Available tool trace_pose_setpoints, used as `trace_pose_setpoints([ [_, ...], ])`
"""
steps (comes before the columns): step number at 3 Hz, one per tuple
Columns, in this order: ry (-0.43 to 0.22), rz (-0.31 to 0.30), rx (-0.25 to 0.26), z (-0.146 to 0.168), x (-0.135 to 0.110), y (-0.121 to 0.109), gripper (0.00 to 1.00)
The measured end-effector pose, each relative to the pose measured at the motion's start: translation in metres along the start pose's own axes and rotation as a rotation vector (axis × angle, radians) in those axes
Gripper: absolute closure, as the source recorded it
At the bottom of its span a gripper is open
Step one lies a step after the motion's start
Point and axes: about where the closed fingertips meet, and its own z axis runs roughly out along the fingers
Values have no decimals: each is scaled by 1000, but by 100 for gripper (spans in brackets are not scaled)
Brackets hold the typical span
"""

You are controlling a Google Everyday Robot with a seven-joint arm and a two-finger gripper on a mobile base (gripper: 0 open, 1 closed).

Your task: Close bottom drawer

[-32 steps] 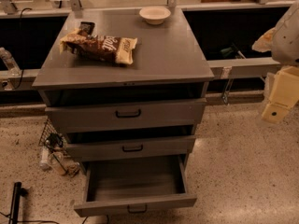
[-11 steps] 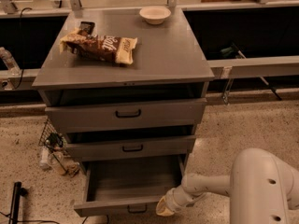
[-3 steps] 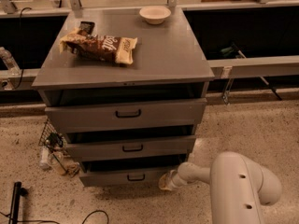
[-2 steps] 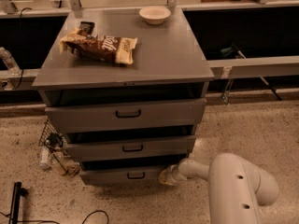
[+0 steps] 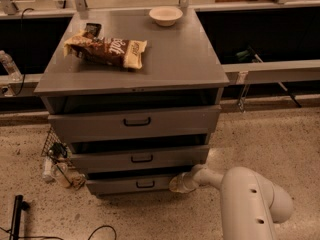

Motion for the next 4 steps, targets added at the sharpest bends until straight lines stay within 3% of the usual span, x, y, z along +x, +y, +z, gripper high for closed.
trace_pose_setpoints([
  [1,-105,57,-58,-28,-19,11,100],
  [2,-197,142,-186,-63,-38,57,100],
  [3,-284,265,-205,-122,-57,83,100],
  [4,-348,364,-137,-197,-75,92,100],
])
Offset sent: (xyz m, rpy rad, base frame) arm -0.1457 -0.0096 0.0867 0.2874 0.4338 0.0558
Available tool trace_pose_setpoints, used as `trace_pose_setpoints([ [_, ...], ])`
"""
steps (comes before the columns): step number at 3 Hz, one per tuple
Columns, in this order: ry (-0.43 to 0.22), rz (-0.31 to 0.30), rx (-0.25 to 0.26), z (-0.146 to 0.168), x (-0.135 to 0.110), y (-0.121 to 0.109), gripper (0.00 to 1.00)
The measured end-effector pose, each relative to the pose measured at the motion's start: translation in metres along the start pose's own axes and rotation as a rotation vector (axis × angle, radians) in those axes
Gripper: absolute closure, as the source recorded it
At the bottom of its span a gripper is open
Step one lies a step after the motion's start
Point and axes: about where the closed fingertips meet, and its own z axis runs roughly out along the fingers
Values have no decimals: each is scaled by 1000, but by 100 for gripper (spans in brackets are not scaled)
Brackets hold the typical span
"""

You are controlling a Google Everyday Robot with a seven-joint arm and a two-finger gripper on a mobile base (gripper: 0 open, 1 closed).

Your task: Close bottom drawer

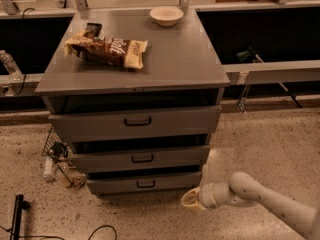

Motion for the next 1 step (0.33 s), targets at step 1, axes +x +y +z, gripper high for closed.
trace_pose_setpoints([
  [1,-64,11,111,-59,-42,28,100],
])
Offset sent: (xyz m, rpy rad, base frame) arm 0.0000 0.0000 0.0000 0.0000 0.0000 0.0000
